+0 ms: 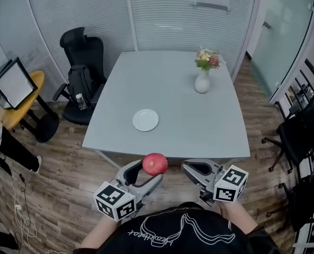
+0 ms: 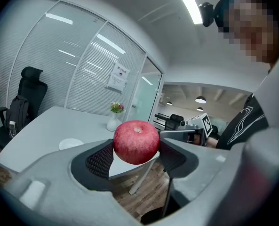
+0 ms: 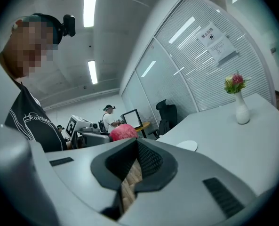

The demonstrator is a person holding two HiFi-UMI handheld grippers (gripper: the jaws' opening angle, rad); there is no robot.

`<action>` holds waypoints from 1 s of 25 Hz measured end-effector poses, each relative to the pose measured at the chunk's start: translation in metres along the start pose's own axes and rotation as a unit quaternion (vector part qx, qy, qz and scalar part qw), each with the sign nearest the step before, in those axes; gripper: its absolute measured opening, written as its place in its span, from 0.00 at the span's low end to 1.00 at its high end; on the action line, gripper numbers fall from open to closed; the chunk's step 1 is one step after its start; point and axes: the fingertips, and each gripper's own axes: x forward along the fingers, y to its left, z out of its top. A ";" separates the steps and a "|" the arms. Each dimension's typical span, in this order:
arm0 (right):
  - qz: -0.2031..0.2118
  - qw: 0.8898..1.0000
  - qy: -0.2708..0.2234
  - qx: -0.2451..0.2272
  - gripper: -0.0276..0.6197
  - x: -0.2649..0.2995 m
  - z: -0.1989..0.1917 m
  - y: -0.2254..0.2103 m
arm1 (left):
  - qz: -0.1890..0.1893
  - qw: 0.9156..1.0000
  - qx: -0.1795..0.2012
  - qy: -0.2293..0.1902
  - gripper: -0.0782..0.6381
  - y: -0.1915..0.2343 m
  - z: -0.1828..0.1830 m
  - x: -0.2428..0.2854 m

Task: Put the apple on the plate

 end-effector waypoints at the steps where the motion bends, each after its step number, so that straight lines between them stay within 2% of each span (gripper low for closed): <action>1: 0.003 1.000 -0.001 0.002 0.06 0.003 0.001 -0.002 | 0.002 1.000 0.000 -0.001 0.55 0.004 0.001 0.001; 8: 0.028 0.999 0.004 0.017 0.06 0.030 0.004 -0.035 | 0.026 1.000 -0.010 0.000 0.55 0.037 0.006 0.021; 14: 0.049 0.999 0.009 0.019 0.06 0.064 0.023 -0.075 | 0.047 0.999 -0.020 0.006 0.55 0.076 0.019 0.046; 25: 0.062 0.997 0.035 0.038 0.06 0.123 0.040 -0.152 | 0.067 0.996 -0.054 0.016 0.55 0.155 0.032 0.093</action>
